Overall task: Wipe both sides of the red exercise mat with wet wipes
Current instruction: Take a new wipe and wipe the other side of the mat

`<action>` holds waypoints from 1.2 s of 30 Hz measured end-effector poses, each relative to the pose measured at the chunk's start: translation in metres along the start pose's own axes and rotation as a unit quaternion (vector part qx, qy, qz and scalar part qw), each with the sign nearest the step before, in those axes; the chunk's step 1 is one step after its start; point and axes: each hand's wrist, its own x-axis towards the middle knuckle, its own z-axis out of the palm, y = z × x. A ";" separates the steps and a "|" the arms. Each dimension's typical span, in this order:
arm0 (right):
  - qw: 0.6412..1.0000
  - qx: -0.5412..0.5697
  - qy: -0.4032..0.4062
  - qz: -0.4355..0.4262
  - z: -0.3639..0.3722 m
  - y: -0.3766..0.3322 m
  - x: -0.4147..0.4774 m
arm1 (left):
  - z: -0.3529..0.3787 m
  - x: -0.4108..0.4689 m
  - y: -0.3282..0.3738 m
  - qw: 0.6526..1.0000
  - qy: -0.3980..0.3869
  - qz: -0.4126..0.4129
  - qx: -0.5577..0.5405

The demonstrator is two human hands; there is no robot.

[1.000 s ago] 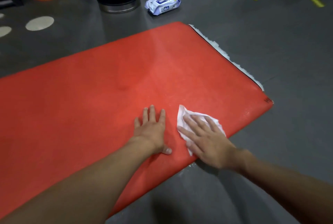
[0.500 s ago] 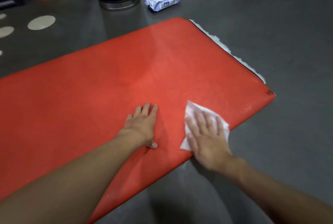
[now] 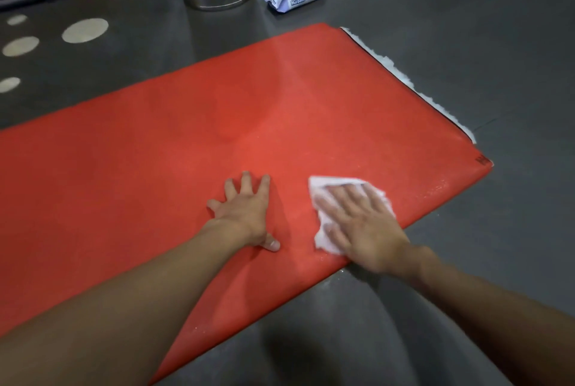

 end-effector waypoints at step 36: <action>0.998 0.048 -0.014 -0.035 0.000 -0.024 0.064 | -0.019 0.036 -0.034 0.996 0.074 0.021 -0.041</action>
